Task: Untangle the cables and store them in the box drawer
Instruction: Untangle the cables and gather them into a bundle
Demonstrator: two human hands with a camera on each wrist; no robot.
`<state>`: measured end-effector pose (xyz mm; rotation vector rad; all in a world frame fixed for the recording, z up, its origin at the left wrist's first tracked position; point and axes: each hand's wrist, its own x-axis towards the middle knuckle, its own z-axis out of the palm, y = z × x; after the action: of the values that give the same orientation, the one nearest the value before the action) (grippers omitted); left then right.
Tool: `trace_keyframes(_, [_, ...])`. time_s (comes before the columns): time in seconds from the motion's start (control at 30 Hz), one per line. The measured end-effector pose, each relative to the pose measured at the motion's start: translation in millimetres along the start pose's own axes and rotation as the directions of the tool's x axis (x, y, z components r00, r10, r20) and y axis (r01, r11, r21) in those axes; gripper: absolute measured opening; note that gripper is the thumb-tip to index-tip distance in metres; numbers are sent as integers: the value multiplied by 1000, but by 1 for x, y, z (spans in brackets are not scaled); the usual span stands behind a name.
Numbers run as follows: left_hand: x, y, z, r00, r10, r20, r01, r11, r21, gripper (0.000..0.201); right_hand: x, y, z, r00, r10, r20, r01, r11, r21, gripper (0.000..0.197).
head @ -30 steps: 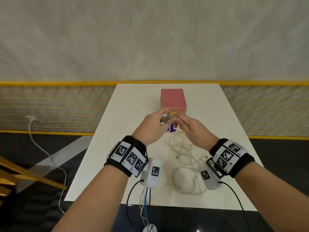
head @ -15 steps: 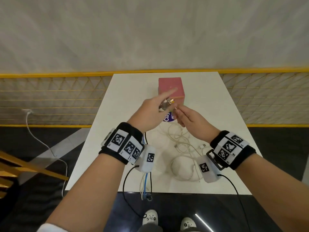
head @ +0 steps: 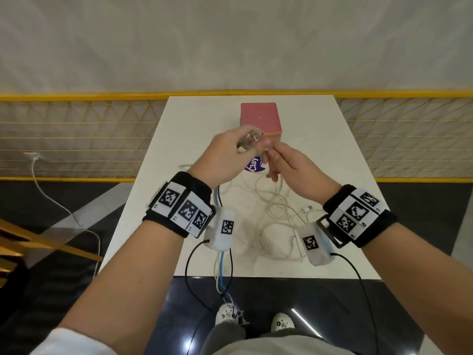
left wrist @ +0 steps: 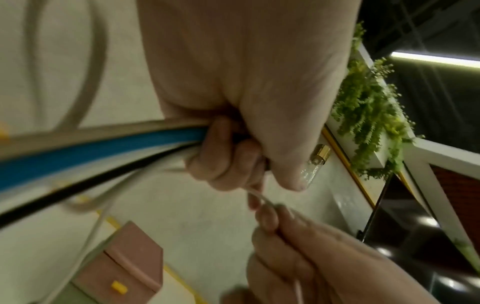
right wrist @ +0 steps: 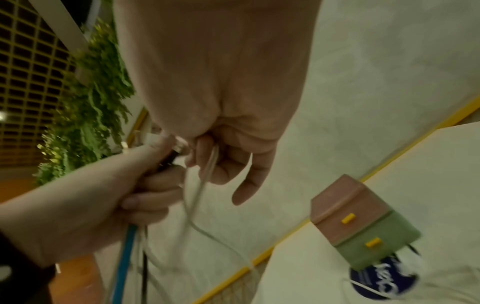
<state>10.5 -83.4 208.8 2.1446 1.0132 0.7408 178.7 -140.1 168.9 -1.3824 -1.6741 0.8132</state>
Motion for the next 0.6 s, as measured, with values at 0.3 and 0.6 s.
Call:
trace_keyframes(0.3, [1, -7, -17, 960, -99, -261, 79, 993, -88, 24, -22, -9, 4, 895, 112, 431, -73, 992, -107, 30])
trace_keyframes(0.6, [-18, 32, -19, 994, -26, 104, 64, 923, -378, 30, -2, -26, 2, 925, 206, 319, -121, 956, -265, 70])
